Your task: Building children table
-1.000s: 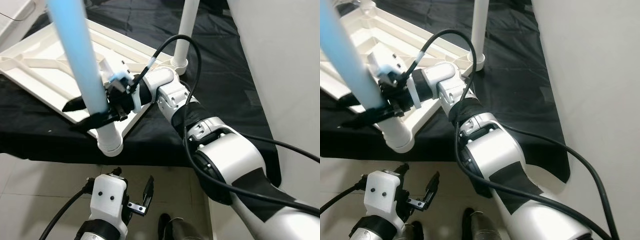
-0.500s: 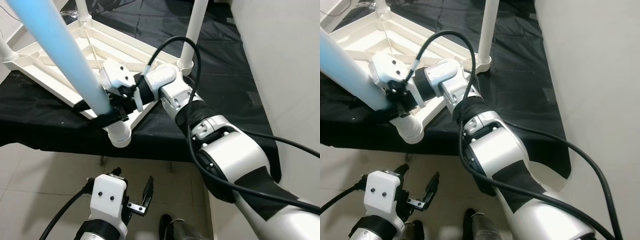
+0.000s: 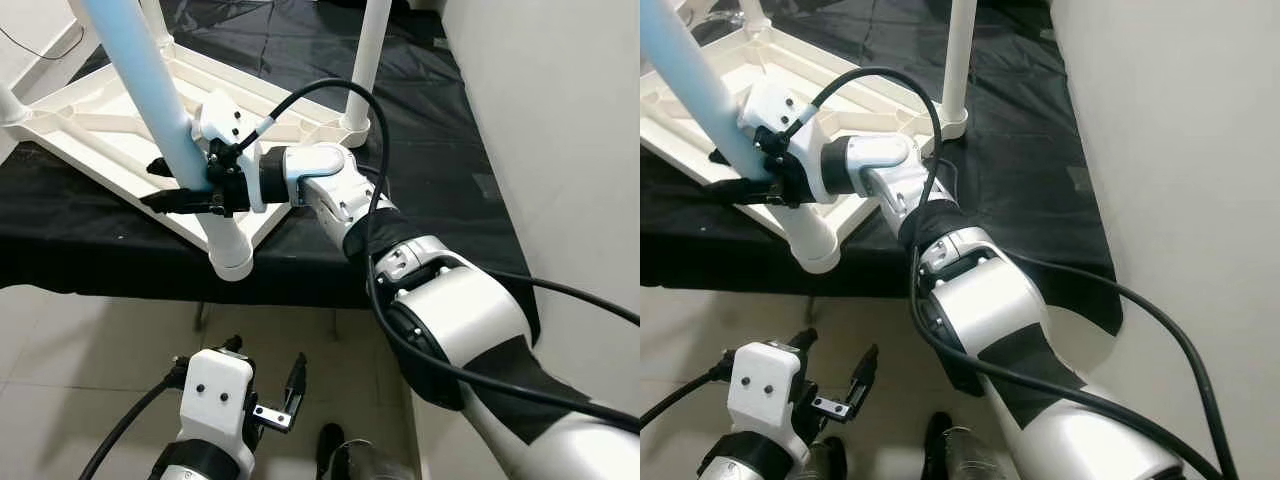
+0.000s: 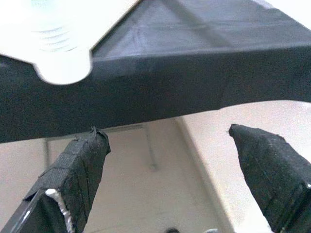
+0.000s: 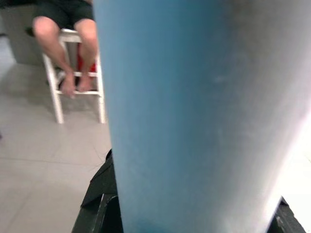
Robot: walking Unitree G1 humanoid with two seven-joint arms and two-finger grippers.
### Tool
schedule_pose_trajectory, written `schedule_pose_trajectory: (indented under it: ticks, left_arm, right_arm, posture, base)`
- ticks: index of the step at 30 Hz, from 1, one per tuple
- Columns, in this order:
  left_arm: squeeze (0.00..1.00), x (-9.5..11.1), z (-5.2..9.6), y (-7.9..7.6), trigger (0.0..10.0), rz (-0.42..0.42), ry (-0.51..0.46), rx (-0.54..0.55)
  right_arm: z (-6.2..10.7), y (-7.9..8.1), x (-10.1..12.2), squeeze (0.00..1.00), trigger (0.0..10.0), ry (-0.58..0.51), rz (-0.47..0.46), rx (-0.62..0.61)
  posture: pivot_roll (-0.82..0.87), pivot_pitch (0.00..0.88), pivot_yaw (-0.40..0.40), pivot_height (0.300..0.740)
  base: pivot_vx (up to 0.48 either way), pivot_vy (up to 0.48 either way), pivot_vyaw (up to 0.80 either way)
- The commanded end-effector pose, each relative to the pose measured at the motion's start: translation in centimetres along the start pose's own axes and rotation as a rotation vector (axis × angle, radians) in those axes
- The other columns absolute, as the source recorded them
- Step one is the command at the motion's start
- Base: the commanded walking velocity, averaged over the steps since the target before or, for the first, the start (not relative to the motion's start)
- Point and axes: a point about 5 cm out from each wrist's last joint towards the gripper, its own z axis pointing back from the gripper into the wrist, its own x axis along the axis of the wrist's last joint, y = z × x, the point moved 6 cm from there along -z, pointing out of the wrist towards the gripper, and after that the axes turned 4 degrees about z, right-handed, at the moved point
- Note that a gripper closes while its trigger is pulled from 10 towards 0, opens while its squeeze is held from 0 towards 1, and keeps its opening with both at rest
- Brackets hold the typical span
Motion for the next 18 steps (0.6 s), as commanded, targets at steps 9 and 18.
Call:
schedule_pose_trajectory:
  ticks: [9, 18]
  left_arm:
    - [0.00, -0.5, 0.2, -0.1, 10.0, 0.006, 0.025, 0.006]
    - [0.00, -0.5, 0.2, -0.1, 10.0, 0.004, 0.025, 0.004]
  right_arm:
    - [0.1, -0.8, -3.3, 0.00, 10.0, 0.085, -0.162, -0.160]
    - [0.6, -2.7, -4.0, 0.00, 10.0, 0.111, -0.206, -0.355]
  posture:
    - [0.09, 0.332, -0.106, 0.734]
    - [0.09, 0.330, -0.105, 0.734]
  base:
    - [0.000, 0.000, 0.00]
    - [0.000, 0.000, 0.00]
